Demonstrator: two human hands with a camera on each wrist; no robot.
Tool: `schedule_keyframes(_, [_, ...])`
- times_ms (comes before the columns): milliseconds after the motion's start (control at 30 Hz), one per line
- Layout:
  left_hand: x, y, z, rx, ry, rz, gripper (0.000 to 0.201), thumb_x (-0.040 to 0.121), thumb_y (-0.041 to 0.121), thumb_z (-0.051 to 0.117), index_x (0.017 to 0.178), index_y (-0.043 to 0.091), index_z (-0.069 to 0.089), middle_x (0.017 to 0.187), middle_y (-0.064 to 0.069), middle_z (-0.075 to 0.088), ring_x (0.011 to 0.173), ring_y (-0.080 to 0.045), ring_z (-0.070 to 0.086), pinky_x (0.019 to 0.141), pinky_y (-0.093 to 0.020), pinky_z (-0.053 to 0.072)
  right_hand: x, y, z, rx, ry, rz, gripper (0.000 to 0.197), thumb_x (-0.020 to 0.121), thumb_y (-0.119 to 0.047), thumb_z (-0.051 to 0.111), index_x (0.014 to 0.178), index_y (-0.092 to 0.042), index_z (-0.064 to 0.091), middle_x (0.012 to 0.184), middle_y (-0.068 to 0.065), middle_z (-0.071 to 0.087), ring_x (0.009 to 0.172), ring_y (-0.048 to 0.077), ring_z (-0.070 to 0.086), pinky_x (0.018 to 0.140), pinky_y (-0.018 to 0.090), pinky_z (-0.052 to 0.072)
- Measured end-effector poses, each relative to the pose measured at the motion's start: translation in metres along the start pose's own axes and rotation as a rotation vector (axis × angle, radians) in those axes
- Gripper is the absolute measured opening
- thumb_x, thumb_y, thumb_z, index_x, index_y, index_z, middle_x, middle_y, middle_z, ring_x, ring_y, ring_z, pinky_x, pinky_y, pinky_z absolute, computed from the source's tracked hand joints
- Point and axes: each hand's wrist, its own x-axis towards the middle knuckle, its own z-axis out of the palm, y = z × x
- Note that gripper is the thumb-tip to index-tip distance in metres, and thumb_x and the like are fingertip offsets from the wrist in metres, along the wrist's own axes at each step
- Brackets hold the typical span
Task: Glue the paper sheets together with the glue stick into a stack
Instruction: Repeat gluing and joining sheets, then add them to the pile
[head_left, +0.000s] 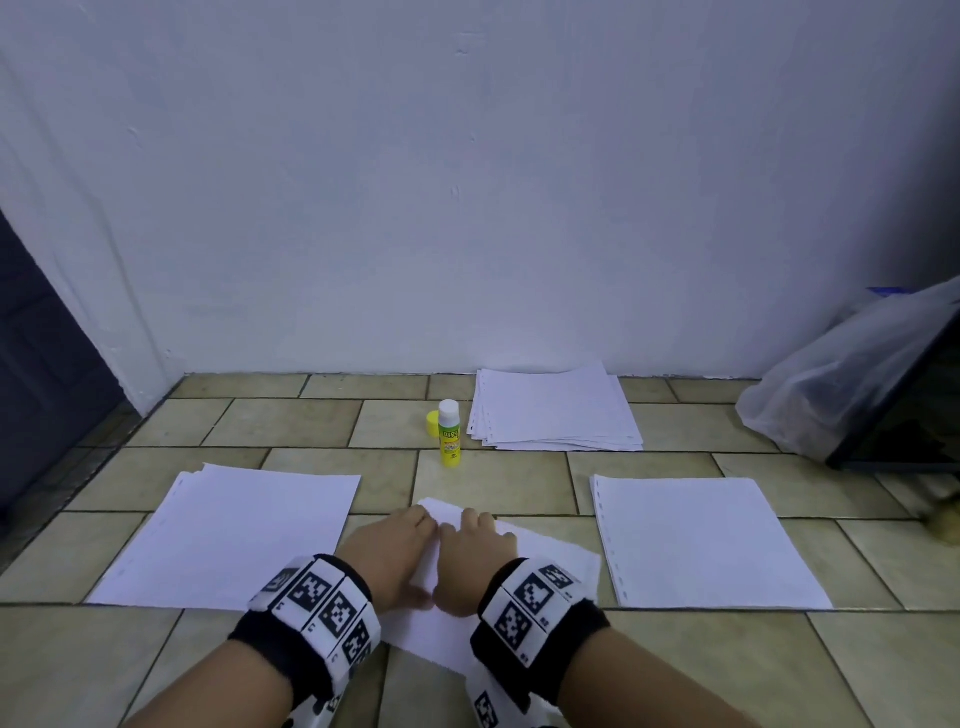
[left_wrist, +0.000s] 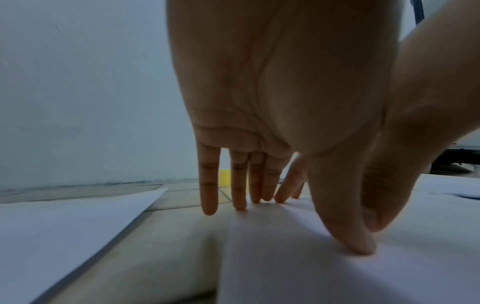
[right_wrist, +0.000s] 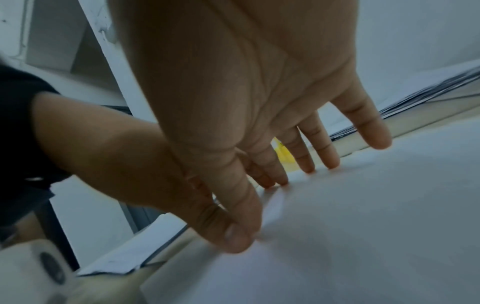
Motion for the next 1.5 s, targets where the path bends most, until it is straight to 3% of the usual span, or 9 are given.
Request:
schedule_keyframes(200, [-0.003, -0.002, 0.004, 0.058, -0.039, -0.135, 0.088, 0.088, 0.051, 0.058, 0.152, 0.011, 0.013, 0.161, 0.0, 0.008, 0.147, -0.018, 0.011, 0.114, -0.033, 0.026, 0.012, -0.008, 0.004, 0.077, -0.125, -0.091, 0.082, 0.095, -0.045, 0.048, 0.153, -0.015, -0.001, 0.161, 0.002, -0.007, 0.148, 0.018, -0.004, 0.116, 0.057, 0.003])
schedule_keyframes(333, [-0.004, -0.001, 0.001, 0.048, -0.063, -0.171, 0.093, 0.089, 0.056, 0.055, 0.153, 0.009, 0.006, 0.162, -0.001, 0.005, 0.148, -0.019, 0.008, 0.114, -0.035, 0.025, 0.007, 0.018, -0.005, 0.136, -0.137, -0.061, 0.068, 0.098, -0.023, 0.038, 0.153, -0.015, 0.0, 0.161, -0.004, -0.008, 0.148, 0.011, -0.001, 0.115, 0.057, -0.006])
schedule_keyframes(567, [-0.004, -0.004, -0.001, 0.035, -0.097, -0.171, 0.098, 0.087, 0.059, 0.056, 0.154, 0.009, 0.005, 0.162, 0.0, 0.003, 0.148, -0.019, 0.006, 0.115, -0.038, 0.026, -0.012, 0.083, -0.005, 0.284, -0.089, 0.129, 0.062, 0.097, -0.029, 0.034, 0.153, -0.02, 0.009, 0.159, -0.004, 0.018, 0.143, 0.021, 0.025, 0.115, 0.056, 0.001])
schedule_keyframes(700, [-0.005, -0.005, -0.009, 0.013, -0.099, -0.172, 0.093, 0.078, 0.066, 0.061, 0.147, 0.012, 0.03, 0.15, -0.002, 0.029, 0.137, -0.018, 0.029, 0.107, -0.035, 0.036, -0.016, 0.086, -0.011, 0.179, -0.043, 0.101, 0.071, 0.088, -0.046, 0.058, 0.142, -0.012, 0.028, 0.134, 0.002, 0.051, 0.129, 0.021, 0.044, 0.115, 0.056, 0.0])
schedule_keyframes(800, [-0.005, 0.003, -0.017, 0.043, -0.035, -0.161, 0.071, 0.081, 0.06, 0.062, 0.132, 0.013, 0.046, 0.133, -0.003, 0.042, 0.125, -0.019, 0.039, 0.096, -0.034, 0.042, -0.016, 0.075, -0.015, -0.037, -0.07, 0.034, 0.075, 0.08, -0.044, 0.071, 0.136, -0.008, 0.036, 0.141, 0.007, 0.04, 0.132, 0.023, 0.038, 0.114, 0.06, 0.0])
schedule_keyframes(967, [0.0, 0.017, -0.003, -0.001, -0.025, 0.115, 0.072, 0.089, 0.031, 0.061, 0.15, 0.021, 0.024, 0.158, 0.003, 0.015, 0.142, -0.017, 0.02, 0.112, -0.033, 0.028, -0.008, 0.053, -0.015, -0.211, -0.015, 0.054, 0.058, 0.087, -0.023, 0.064, 0.139, -0.016, 0.038, 0.144, 0.016, 0.027, 0.137, 0.035, 0.016, 0.108, 0.061, 0.017])
schedule_keyframes(1133, [-0.002, 0.023, -0.008, 0.07, -0.025, -0.037, 0.051, 0.089, 0.042, 0.061, 0.127, 0.012, 0.047, 0.128, -0.006, 0.047, 0.115, -0.023, 0.05, 0.09, -0.034, 0.042, 0.001, 0.035, -0.007, -0.072, -0.021, 0.031, 0.064, 0.09, -0.016, 0.051, 0.147, -0.014, 0.023, 0.149, 0.017, 0.025, 0.137, 0.033, 0.022, 0.109, 0.052, 0.026])
schedule_keyframes(1333, [0.007, 0.013, 0.002, 0.014, -0.083, -0.012, 0.091, 0.09, 0.038, 0.061, 0.153, 0.008, 0.003, 0.162, -0.003, -0.002, 0.148, -0.018, 0.005, 0.119, -0.035, 0.019, 0.007, 0.028, -0.001, 0.063, -0.09, -0.078, 0.074, 0.094, -0.015, 0.046, 0.153, -0.014, 0.001, 0.161, 0.001, -0.006, 0.148, 0.022, -0.005, 0.118, 0.052, 0.004])
schedule_keyframes(1500, [0.004, 0.01, -0.005, 0.034, -0.116, -0.009, 0.091, 0.092, 0.044, 0.057, 0.153, 0.009, -0.001, 0.162, -0.001, -0.006, 0.148, -0.015, 0.006, 0.119, -0.033, 0.018, -0.001, 0.054, -0.008, 0.121, -0.079, -0.05, 0.069, 0.094, -0.017, 0.039, 0.153, -0.02, 0.005, 0.161, -0.005, -0.002, 0.147, 0.014, 0.007, 0.117, 0.052, 0.002])
